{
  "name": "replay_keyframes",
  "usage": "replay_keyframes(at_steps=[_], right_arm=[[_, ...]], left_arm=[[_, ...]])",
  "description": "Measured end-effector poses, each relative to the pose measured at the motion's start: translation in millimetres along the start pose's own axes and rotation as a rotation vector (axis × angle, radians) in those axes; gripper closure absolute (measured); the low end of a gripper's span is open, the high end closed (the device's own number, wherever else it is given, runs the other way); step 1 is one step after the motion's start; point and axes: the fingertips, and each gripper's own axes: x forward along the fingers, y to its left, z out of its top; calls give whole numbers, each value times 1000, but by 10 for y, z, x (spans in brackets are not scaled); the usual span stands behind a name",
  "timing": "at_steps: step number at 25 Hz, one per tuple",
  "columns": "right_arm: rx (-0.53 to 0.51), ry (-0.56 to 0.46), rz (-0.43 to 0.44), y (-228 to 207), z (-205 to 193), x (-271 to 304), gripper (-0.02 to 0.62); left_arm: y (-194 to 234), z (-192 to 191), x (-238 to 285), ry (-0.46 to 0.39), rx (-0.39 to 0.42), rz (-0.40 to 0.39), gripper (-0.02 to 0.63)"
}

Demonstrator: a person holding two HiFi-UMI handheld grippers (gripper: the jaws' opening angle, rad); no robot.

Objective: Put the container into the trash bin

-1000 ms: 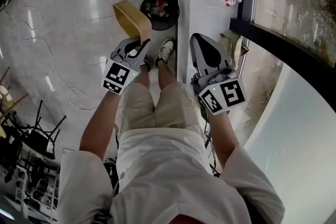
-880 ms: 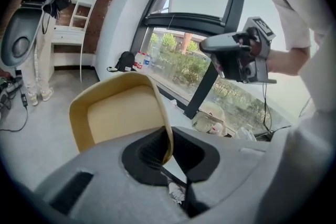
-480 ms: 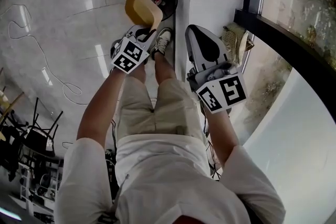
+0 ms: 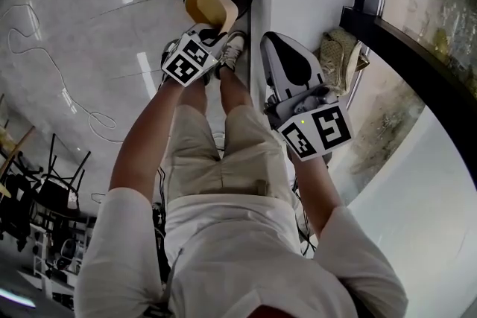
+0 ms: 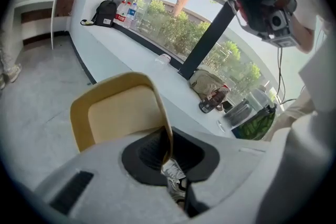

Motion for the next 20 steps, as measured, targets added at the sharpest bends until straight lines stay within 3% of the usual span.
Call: replay_keyframes(at_steps=[4, 14, 20], right_arm=[[11, 12, 3, -49, -90, 34, 594], [40, 27, 9, -117, -337, 94, 594], [70, 18, -20, -237, -508, 151, 594]], left_arm=[[83, -98, 214, 49, 1, -15, 583], [447, -406, 662, 242, 164, -47, 583], [601, -587, 883, 283, 181, -54, 583]])
